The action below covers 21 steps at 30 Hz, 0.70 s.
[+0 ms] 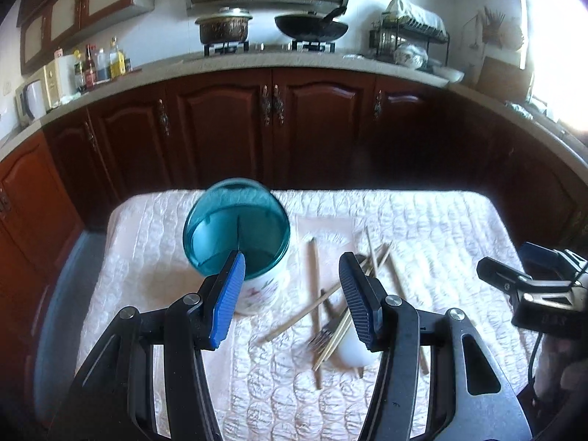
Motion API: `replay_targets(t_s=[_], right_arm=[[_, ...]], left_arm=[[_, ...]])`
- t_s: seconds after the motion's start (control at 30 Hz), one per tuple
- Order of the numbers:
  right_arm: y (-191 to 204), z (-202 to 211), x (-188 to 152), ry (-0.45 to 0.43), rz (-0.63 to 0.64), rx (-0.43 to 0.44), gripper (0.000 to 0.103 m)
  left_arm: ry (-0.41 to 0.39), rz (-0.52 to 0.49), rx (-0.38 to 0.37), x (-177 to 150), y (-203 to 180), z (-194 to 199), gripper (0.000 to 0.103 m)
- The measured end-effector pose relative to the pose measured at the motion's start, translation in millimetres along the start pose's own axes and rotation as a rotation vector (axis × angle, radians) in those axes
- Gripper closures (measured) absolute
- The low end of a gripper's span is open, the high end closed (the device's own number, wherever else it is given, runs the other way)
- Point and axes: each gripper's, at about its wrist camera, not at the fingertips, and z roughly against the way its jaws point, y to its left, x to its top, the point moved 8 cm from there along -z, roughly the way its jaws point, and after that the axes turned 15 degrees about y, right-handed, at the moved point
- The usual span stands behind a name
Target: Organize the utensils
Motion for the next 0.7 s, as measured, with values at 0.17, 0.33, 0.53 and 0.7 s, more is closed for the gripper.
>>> replay_targets(t_s=[0.17,0.33,0.53,0.7], right_arm=[[21,19,8,-0.055,0.036,-0.025,0.002],[31,27,11,-0.073,0.053,-0.012,0.002],[35,28,10,-0.084,0.056,0.001,0.002],[34,25,8,-0.099,0.05,-0.008,0.002]], left_arm=[[-0.031,-0.001,-0.007,6,-6,13,0.05],[-0.038,0.002,-0.009,7,-8,18,0.05],[-0.036,0.004,-0.01,5,-8,19,0.05],[-0.031,0.005,-0.012,6,-6,19,0.05]])
